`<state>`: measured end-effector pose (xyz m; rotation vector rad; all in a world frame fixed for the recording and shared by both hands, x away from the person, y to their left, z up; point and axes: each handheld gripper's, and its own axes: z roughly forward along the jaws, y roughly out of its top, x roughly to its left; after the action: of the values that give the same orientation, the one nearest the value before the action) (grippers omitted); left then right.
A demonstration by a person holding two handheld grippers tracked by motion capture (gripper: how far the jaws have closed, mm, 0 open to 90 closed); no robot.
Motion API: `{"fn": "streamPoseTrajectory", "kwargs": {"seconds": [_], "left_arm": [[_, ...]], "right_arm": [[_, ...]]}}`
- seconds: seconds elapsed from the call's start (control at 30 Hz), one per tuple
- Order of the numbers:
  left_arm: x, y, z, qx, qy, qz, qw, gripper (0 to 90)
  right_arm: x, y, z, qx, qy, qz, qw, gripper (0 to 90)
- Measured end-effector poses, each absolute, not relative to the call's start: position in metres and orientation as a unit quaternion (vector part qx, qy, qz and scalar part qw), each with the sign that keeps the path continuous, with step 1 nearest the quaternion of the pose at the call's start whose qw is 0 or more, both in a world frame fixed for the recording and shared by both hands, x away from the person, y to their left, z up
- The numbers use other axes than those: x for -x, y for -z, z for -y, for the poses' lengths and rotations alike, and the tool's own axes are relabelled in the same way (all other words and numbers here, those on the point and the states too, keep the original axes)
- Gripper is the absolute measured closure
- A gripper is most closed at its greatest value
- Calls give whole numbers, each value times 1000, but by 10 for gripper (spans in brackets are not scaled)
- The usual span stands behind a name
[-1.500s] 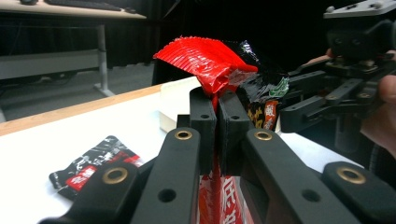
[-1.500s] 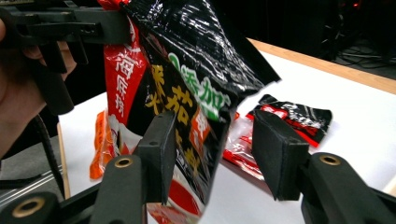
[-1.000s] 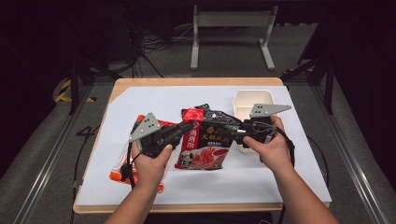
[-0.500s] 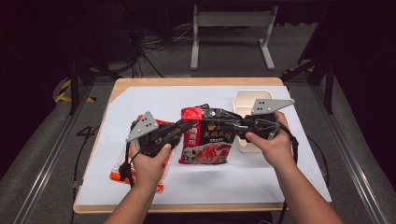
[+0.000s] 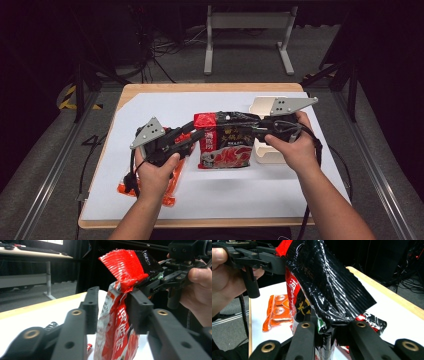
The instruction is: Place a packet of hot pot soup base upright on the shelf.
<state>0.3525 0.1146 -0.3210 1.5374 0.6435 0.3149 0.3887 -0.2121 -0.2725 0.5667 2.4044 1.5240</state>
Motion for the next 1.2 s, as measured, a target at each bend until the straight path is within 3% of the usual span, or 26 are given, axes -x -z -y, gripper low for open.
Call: {"fn": "streamPoseTrajectory", "kwargs": {"seconds": [0.17, 0.33, 1.2], "left_arm": [[-355, 321, -122, -681, -146, -290, 656, 469], [-359, 322, -129, -685, -155, -303, 645, 429], [-365, 326, -167, -680, -173, -349, 621, 367]], "right_arm": [[-394, 261, 222, -194, -523, -819, 134, 799], [-401, 248, 229, -191, -522, -817, 152, 799], [-448, 216, 269, -223, -504, -803, 226, 798]]}}
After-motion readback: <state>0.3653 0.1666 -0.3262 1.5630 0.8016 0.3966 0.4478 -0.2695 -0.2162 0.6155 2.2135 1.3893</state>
